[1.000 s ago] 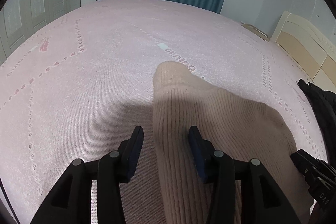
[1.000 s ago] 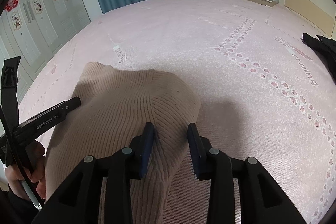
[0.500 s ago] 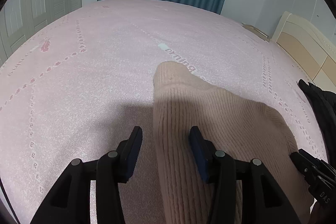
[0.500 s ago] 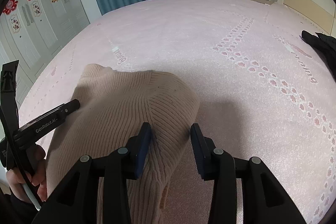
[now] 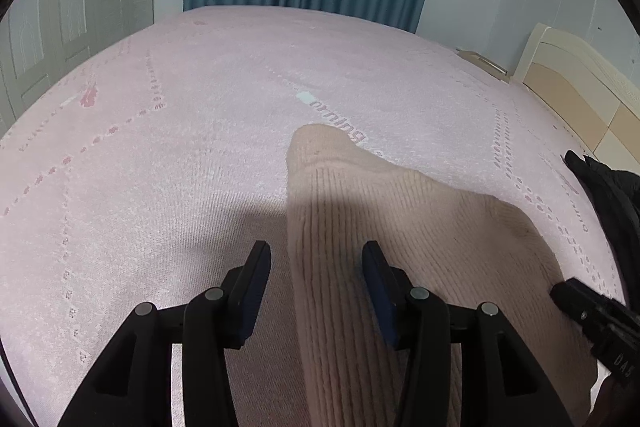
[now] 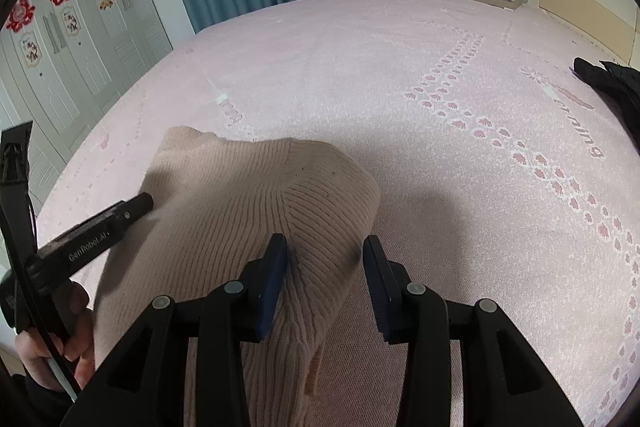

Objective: Fold small clothes

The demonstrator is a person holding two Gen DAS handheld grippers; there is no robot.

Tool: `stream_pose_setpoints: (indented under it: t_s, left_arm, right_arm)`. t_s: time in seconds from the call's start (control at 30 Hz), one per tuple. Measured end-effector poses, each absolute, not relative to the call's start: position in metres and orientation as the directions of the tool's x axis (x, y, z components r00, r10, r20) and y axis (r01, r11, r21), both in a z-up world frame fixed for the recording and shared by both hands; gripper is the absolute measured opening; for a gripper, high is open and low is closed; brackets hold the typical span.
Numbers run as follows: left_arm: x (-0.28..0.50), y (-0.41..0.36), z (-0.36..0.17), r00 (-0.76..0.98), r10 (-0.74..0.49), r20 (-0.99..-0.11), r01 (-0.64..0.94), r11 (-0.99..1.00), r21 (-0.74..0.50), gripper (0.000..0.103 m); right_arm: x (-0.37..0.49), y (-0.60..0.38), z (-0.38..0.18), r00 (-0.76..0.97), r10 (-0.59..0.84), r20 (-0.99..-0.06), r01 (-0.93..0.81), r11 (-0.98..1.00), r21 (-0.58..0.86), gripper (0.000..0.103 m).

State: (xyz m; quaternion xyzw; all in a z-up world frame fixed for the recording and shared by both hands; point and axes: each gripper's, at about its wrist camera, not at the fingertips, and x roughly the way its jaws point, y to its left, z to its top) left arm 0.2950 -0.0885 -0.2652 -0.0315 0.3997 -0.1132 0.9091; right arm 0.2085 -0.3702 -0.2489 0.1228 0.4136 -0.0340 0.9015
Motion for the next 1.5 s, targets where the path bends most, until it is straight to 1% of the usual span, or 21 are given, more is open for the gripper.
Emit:
stream_pose_setpoints:
  t_s: [0.2,0.47,0.53,0.57,0.67,0.87,1.0,1.03,1.1,1.13,1.17,1.3,1.4,1.5]
  left_arm:
    - [0.28,-0.089,-0.259,0.675,-0.236,-0.699,0.186,0.971,-0.148,0.046]
    - [0.235,-0.083,-0.253,0.682,-0.292,-0.671,0.214,0.956,-0.198,0.046]
    - [0.22,-0.082,-0.253,0.682,-0.299,-0.667,0.222,0.954,-0.2,0.046]
    - [0.212,-0.08,-0.252,0.683,-0.3,-0.666,0.225,0.954,-0.199,0.046]
    - [0.193,-0.072,-0.249,0.686,-0.301,-0.663,0.227,0.953,-0.198,0.046]
    - [0.176,-0.043,-0.256,0.643,-0.295,-0.707,0.177,0.955,-0.237,0.046]
    - [0.167,-0.036,-0.258,0.621,-0.304,-0.722,0.191,0.953,-0.237,0.046]
    - [0.163,-0.036,-0.259,0.616,-0.304,-0.727,0.196,0.953,-0.233,0.046]
    - [0.157,-0.036,-0.26,0.6,-0.314,-0.736,0.212,0.949,-0.233,0.046]
    - [0.155,-0.036,-0.26,0.588,-0.331,-0.738,0.224,0.944,-0.244,0.046]
    - [0.152,-0.035,-0.261,0.582,-0.341,-0.738,0.232,0.94,-0.251,0.045]
    - [0.143,-0.039,-0.261,0.572,-0.348,-0.743,0.265,0.935,-0.233,0.046]
    - [0.138,-0.04,-0.262,0.568,-0.356,-0.742,0.282,0.931,-0.23,0.046]
    - [0.138,-0.037,-0.261,0.569,-0.367,-0.737,0.275,0.928,-0.25,0.045]
  right_arm:
    - [0.201,-0.376,-0.245,0.671,0.068,-0.738,0.161,0.959,0.235,0.039]
    - [0.178,-0.38,-0.242,0.684,0.126,-0.718,0.133,0.947,0.293,0.039]
    - [0.172,-0.378,-0.24,0.688,0.14,-0.712,0.112,0.949,0.294,0.041]
    - [0.168,-0.376,-0.24,0.685,0.15,-0.713,0.102,0.949,0.297,0.043]
    - [0.155,-0.372,-0.243,0.665,0.157,-0.73,0.097,0.951,0.293,0.044]
    - [0.139,-0.36,-0.245,0.653,0.163,-0.739,0.065,0.961,0.269,0.044]
    - [0.147,-0.357,-0.248,0.649,0.179,-0.74,0.06,0.957,0.283,0.044]
    - [0.149,-0.356,-0.248,0.648,0.18,-0.74,0.06,0.957,0.285,0.043]
    - [0.153,-0.354,-0.249,0.653,0.181,-0.736,0.052,0.958,0.282,0.033]
    - [0.155,-0.353,-0.248,0.656,0.175,-0.734,0.048,0.961,0.273,0.021]
    - [0.156,-0.352,-0.248,0.662,0.173,-0.729,0.043,0.962,0.268,0.014]
    - [0.155,-0.36,-0.243,0.69,0.176,-0.702,0.058,0.954,0.296,0.012]
    - [0.162,-0.369,-0.257,0.638,0.177,-0.749,0.111,0.942,0.318,0.011]
    - [0.162,-0.373,-0.258,0.637,0.206,-0.743,0.112,0.929,0.353,0.013]
